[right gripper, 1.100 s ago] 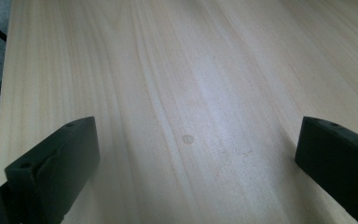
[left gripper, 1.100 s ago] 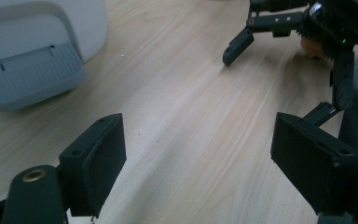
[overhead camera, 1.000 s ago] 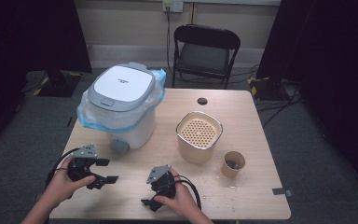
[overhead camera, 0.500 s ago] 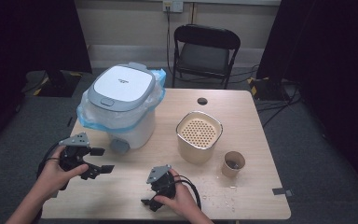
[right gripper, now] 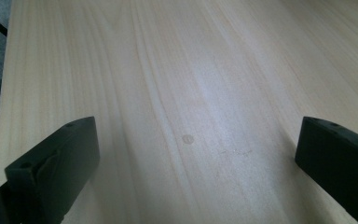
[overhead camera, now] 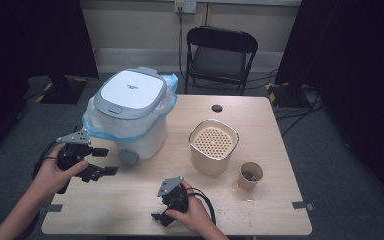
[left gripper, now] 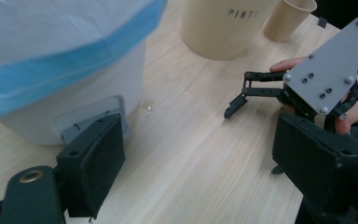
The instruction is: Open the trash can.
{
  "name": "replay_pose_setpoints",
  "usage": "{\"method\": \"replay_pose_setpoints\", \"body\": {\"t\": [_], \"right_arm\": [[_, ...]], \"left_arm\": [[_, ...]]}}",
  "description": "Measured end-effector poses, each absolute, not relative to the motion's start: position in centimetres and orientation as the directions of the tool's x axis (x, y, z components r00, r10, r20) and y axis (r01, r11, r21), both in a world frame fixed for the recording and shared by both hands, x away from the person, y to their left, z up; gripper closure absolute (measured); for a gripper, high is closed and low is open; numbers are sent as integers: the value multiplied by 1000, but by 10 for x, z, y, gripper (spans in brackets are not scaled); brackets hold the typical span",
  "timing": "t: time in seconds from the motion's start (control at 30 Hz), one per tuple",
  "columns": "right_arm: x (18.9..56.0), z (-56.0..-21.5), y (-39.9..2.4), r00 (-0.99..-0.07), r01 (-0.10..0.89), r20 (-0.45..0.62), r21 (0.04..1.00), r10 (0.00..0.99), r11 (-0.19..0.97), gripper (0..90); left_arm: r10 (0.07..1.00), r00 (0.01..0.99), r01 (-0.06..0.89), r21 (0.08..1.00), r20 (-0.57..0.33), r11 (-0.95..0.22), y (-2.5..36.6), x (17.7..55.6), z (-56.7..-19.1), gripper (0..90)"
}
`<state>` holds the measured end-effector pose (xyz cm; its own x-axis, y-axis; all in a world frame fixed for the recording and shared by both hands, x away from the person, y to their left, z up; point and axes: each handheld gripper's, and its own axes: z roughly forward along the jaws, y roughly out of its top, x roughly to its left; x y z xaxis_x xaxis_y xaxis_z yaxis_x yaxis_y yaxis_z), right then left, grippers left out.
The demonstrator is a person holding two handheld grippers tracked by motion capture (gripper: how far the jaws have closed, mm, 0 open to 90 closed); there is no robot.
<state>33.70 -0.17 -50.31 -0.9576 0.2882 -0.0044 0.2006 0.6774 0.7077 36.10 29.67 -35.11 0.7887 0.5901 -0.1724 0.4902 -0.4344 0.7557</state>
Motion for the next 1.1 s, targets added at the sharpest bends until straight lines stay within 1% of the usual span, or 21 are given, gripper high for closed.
{"method": "replay_pose_setpoints", "body": {"t": [0.3, 1.1], "right_arm": [[337, -503, -2, -958, 200, -5, 708, 287, 677, 0], [337, -503, -2, -957, 201, -4, 708, 289, 677, 0]], "left_arm": [[588, 799, 464, 753, -127, -467, 295, 367, -332, 167], [606, 787, 466, 756, -116, -460, 300, 379, -298, 167]]}}
